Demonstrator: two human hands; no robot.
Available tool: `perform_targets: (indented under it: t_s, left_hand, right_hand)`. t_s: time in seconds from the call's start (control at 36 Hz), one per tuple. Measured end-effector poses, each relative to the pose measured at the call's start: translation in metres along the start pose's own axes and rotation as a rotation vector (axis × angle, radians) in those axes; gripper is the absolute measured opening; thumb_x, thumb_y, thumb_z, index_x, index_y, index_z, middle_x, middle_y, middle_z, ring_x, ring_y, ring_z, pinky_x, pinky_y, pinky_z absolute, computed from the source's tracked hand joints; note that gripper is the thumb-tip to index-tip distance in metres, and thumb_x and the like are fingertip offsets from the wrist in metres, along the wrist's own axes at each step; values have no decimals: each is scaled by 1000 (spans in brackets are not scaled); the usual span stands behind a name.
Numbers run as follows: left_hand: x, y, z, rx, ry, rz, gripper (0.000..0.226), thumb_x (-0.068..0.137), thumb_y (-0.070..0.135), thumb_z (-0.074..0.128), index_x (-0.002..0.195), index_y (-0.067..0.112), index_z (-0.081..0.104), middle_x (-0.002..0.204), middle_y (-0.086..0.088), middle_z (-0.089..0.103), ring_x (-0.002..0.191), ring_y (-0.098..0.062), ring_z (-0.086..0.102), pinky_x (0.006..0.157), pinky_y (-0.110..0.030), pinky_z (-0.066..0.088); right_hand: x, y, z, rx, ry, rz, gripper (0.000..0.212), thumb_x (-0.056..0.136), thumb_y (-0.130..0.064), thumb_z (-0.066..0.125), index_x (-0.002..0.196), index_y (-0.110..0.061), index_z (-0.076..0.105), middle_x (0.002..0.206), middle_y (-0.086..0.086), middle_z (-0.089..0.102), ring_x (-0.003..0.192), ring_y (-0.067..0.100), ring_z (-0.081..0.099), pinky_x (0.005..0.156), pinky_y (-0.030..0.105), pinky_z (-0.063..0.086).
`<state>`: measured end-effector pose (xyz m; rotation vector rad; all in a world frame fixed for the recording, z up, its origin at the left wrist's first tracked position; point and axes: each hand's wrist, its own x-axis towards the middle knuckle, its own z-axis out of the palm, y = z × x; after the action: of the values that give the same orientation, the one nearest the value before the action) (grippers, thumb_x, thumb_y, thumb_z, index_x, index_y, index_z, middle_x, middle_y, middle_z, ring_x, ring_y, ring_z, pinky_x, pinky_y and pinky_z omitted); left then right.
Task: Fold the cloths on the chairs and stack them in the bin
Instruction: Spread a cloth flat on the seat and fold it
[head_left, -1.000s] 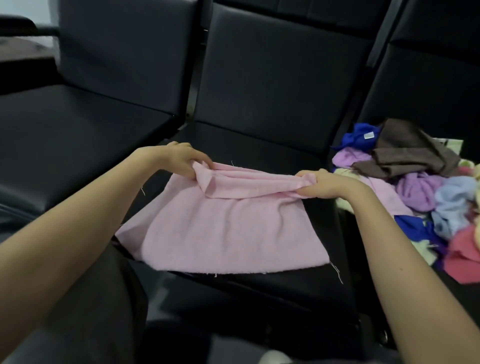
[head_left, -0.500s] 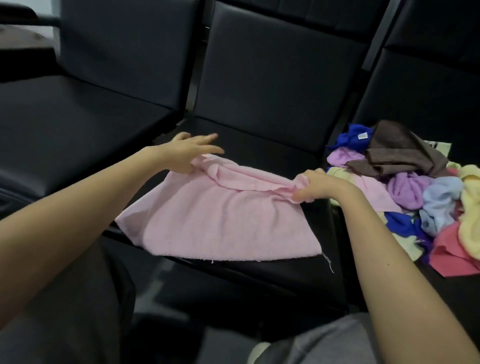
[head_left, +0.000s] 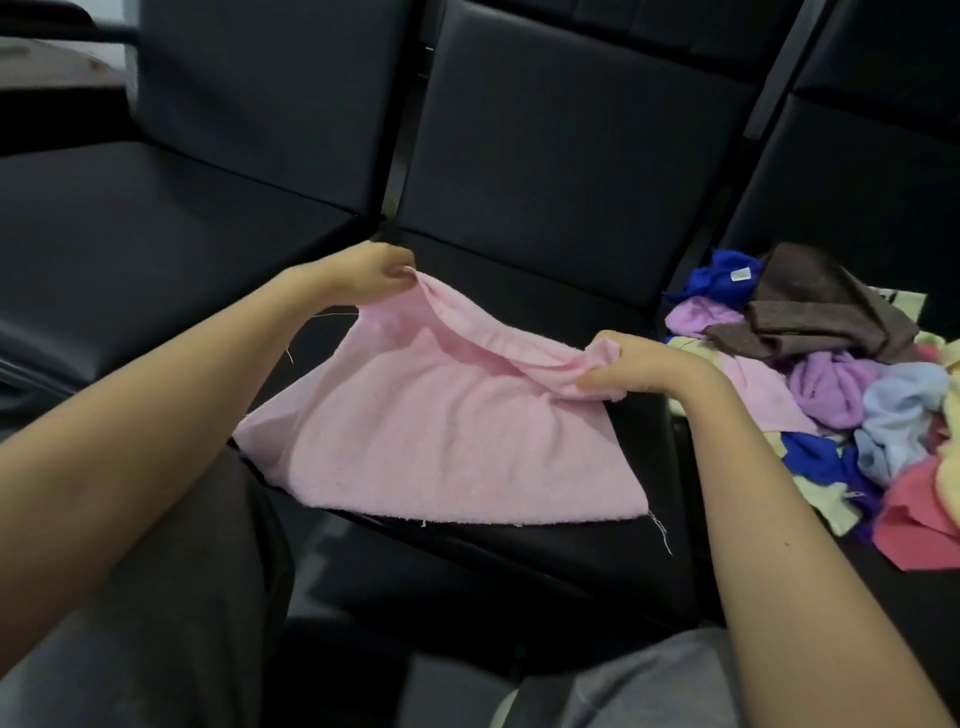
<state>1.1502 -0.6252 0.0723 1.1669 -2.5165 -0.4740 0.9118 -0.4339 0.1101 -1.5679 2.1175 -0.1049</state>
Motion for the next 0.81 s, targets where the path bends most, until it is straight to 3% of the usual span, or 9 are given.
perform_targets:
  t_s: [0.06,0.11,0.14,0.22,0.31,0.36,0.53,0.64,0.81]
  left_hand:
    - [6,-7,14,-40,14,-68,24,98,19,40,109,10,59,98,-3,58,87,-22,53,70,-30,39]
    - [12,-13,30,-19,20,-148,29,99,22,36,117,10,55,104,-5,58,92,-26,53,75,-32,40]
    - [15,-16,36,5,36,-186,29,98,25,35,116,9,53,106,-9,60,90,-28,53,74,-34,41]
    - [20,-16,49,67,104,-232,28,96,29,38,113,11,52,106,-14,61,90,-31,53,72,-35,41]
    - [25,-16,56,162,73,-167,29,96,29,43,120,20,57,124,-10,53,116,-30,44,90,-40,38]
    - [27,-15,57,135,2,-138,30,95,29,45,120,16,55,129,-9,52,119,-30,44,95,-40,35]
    - [24,-10,42,-6,-86,-168,22,93,27,51,107,11,57,102,-5,56,91,-24,52,76,-31,39]
    - [20,-11,34,-82,-109,-171,23,90,30,55,87,8,61,78,-3,57,75,-22,53,64,-28,42]
    - [14,-11,23,-628,-57,-188,24,88,22,62,69,14,51,66,1,50,57,-12,47,46,-22,37]
  right_hand:
    - [1,0,2,39,34,-6,13,70,-25,54,80,-18,49,74,11,41,69,34,34,60,42,31]
    - [5,6,4,91,80,9,35,83,-15,48,116,-28,48,99,10,55,81,32,51,68,35,42]
    - [7,6,6,123,97,13,42,85,-11,45,122,-32,44,108,11,55,85,29,54,71,34,43]
    - [15,5,9,170,162,-5,32,87,-7,43,110,-25,55,111,8,58,96,27,57,75,33,47]
    - [19,5,10,258,273,20,24,87,-10,47,97,-23,64,106,6,63,94,24,59,73,31,49]
    - [23,6,9,315,347,33,23,88,-13,49,95,-24,68,107,8,65,97,27,61,76,33,51]
    - [30,9,1,313,501,155,37,93,-27,53,113,3,64,115,18,63,98,30,60,77,33,45]
    - [19,26,-8,367,376,20,26,93,-27,59,107,-8,69,86,-9,61,78,1,55,61,11,36]
    - [9,39,-25,306,206,-63,14,87,-14,65,96,-21,72,93,-12,68,88,7,63,73,16,48]
